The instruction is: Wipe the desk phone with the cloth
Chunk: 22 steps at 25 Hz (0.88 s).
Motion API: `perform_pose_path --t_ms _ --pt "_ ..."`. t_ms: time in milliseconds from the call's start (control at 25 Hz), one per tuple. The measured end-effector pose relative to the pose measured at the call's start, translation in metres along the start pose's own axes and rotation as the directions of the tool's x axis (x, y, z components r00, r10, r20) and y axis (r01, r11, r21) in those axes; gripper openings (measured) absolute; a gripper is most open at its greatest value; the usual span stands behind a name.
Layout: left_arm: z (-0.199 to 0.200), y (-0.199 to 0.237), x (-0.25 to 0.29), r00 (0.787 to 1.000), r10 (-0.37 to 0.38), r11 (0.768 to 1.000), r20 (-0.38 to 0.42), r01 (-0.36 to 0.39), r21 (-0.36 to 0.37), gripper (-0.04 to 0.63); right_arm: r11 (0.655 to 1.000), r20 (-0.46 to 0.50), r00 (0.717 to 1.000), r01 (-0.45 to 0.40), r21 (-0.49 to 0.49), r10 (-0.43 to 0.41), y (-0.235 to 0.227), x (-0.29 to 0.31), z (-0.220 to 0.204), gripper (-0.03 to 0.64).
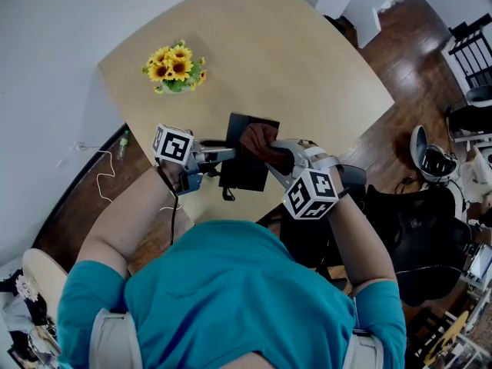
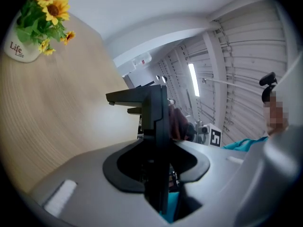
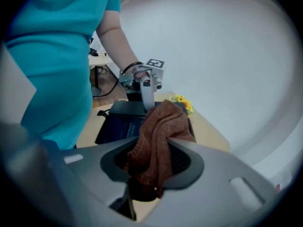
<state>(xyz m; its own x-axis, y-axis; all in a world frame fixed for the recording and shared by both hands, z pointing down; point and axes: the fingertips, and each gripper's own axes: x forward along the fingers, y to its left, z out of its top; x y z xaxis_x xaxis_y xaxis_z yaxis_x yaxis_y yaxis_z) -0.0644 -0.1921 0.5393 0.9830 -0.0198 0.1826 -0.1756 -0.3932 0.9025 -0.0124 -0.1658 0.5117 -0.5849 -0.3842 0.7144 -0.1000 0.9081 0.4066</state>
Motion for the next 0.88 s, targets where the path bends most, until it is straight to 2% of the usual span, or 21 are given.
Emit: perform_pose_path --t_ms 200,320,400,520,600,680,800,880 --pt "0.004 0.002 -0.006 0.998 0.034 0.998 0.054 -0.030 -0.059 0.166 0.996 0.007 0.997 -0.080 -0.027 0.081 0.053 0.001 0.005 0.126" --pt "0.006 0.000 -0.012 0.995 0.008 0.995 0.095 0.001 -0.097 0.166 0.990 0.008 0.991 -0.136 -0.041 0.136 0.088 0.006 0.008 0.126" --pt "0.008 -0.001 -0.016 0.994 -0.007 0.996 0.110 0.017 -0.092 0.166 0.985 0.011 0.986 -0.167 -0.037 0.167 0.103 0.008 0.009 0.126" --pt "0.010 -0.005 -0.018 0.991 -0.032 0.993 0.128 0.046 -0.109 0.165 0.983 0.048 0.982 -0.181 -0.014 0.181 0.105 0.001 0.013 0.126" --pt "0.011 -0.007 -0.017 0.990 -0.045 0.991 0.137 0.062 -0.118 0.164 0.988 0.133 0.981 -0.146 0.046 0.138 0.084 -0.012 0.025 0.126" --pt "0.009 -0.005 -0.019 0.993 -0.020 0.996 0.120 0.030 -0.087 0.163 0.989 0.201 0.979 -0.072 0.128 0.045 0.043 -0.029 0.034 0.126" --pt "0.006 -0.006 -0.017 0.997 -0.008 1.000 0.076 0.008 0.005 0.163 0.983 0.190 0.978 0.059 0.172 -0.091 -0.022 -0.038 0.032 0.126" --pt "0.006 -0.011 -0.015 0.998 -0.021 0.999 0.063 0.019 0.044 0.164 0.981 0.158 0.978 0.113 0.159 -0.139 -0.049 -0.034 0.029 0.126"
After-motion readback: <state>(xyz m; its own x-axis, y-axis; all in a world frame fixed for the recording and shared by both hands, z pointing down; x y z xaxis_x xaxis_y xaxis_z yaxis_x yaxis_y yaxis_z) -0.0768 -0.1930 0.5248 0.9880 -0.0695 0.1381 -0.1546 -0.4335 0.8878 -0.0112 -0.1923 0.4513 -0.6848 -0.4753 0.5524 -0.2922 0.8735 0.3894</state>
